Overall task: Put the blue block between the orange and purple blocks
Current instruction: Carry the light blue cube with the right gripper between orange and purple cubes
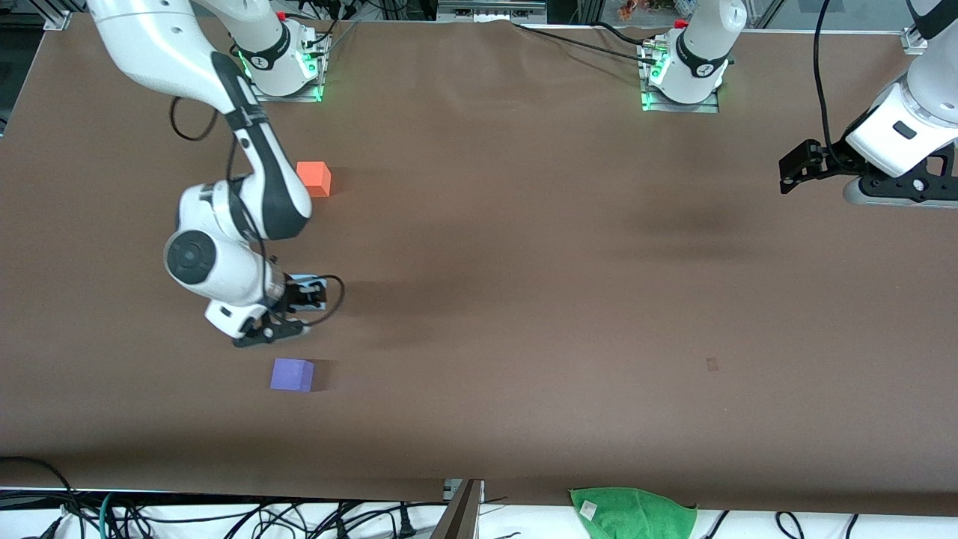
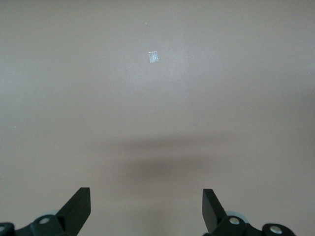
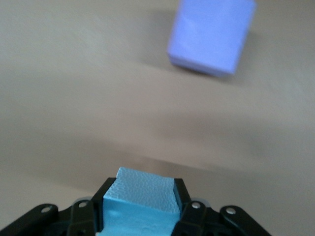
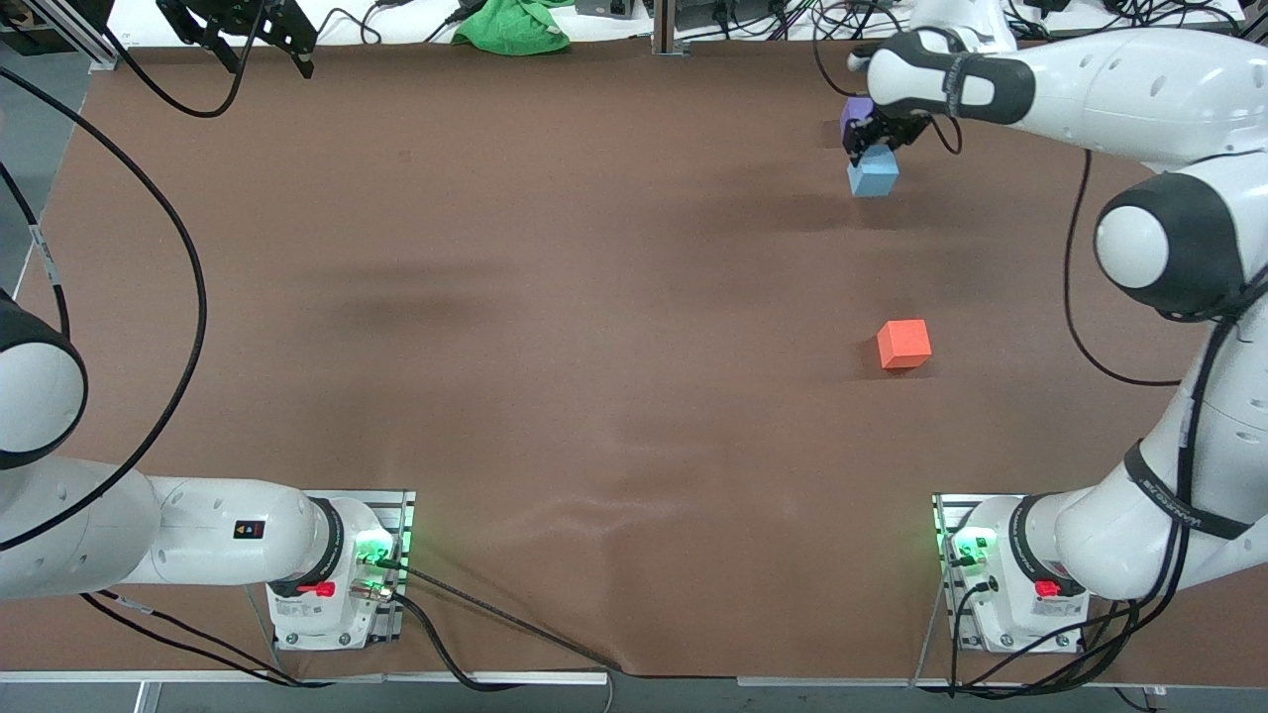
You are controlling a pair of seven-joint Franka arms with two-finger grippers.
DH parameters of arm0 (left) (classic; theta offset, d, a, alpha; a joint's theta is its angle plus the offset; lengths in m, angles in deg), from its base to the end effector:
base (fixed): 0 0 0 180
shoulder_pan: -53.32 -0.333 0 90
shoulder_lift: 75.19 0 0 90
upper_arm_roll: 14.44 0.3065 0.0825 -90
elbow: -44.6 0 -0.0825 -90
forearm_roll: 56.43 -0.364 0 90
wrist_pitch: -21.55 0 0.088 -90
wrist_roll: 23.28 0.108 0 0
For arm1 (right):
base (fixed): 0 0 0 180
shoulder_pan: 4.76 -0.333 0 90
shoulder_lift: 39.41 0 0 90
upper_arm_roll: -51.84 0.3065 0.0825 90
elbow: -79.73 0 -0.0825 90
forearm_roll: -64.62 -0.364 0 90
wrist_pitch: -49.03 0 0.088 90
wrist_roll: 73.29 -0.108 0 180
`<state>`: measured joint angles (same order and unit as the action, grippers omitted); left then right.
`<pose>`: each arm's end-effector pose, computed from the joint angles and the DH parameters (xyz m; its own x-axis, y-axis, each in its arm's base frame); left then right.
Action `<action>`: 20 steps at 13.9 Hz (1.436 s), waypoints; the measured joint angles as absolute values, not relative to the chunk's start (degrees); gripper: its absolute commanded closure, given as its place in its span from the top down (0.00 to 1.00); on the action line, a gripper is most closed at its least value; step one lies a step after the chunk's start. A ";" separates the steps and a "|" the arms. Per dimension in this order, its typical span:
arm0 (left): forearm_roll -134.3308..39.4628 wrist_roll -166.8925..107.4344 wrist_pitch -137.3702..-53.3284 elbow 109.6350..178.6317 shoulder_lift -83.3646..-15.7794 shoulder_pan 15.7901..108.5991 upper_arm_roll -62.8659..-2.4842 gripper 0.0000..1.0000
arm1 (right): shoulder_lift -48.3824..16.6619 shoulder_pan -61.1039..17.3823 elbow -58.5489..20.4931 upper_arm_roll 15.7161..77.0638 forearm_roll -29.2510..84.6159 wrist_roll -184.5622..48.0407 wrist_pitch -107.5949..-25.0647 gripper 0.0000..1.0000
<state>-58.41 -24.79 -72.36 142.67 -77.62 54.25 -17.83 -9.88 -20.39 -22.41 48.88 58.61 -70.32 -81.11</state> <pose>0.5232 -0.0366 0.5785 0.9983 -0.0512 -0.0293 -0.0523 -0.9979 -0.0377 0.6182 0.1444 0.2688 0.9775 0.2097 -0.0243 0.2082 -0.9766 -0.0542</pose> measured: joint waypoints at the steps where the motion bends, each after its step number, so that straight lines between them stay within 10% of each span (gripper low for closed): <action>1: -58.41 -24.79 -72.36 142.68 -77.63 54.26 -17.84 1.00 | -10.95 -20.33 -25.88 48.90 58.61 -70.25 -84.23 0.25; 16: -58.41 -24.79 -72.36 142.68 -77.63 54.32 -17.85 1.00 | -11.23 -20.77 -36.31 49.14 58.61 -68.93 -95.82 0.62; 20: -58.41 -24.79 -72.36 142.68 -77.63 54.32 -17.86 1.00 | -11.65 -20.77 -36.12 49.17 58.61 -68.91 -96.20 0.99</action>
<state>-58.41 -24.79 -72.36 142.68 -77.63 54.32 -17.86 -11.65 -20.77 -36.12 49.17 58.61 -68.91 -96.20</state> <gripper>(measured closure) 0.000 0.339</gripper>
